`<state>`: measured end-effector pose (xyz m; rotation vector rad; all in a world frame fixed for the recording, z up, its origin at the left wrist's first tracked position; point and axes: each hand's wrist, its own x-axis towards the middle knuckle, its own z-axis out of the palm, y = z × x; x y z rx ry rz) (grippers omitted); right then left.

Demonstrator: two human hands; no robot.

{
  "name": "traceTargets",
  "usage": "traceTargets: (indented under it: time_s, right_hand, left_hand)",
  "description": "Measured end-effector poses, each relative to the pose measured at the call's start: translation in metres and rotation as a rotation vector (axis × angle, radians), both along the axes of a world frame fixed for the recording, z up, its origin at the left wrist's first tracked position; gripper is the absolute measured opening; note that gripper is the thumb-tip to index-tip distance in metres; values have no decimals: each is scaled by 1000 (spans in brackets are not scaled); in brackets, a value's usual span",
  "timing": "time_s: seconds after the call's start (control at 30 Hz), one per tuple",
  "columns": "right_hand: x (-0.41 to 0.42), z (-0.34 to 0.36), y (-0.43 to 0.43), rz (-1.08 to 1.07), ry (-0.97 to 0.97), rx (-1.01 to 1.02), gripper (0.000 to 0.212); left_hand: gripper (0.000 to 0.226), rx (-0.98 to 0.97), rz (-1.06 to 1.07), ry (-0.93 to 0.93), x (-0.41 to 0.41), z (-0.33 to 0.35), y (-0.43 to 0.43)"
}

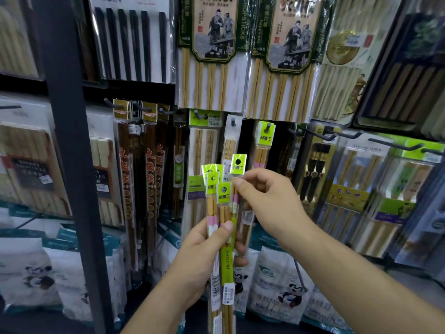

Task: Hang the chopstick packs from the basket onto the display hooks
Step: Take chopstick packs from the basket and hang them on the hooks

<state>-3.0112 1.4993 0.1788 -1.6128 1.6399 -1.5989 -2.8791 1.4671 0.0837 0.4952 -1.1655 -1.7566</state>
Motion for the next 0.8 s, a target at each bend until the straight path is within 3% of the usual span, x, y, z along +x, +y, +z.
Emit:
traceTargets:
  time_s: [0.2, 0.33, 0.47, 0.8]
  right_hand:
    - [-3, 3, -2, -41, -40, -136, 21]
    - [-8, 22, -2, -89, -74, -250, 21]
    - [-14, 35, -4, -135, -121, -260, 25]
    - [-21, 36, -14, -175, -208, -188, 32]
  left_hand:
    - [35, 77, 131, 51, 1, -2, -8]
    - [23, 61, 148, 55, 4, -2, -10]
    - [15, 24, 110, 22, 5, -2, -8]
    - [21, 3, 103, -5, 7, -5, -9]
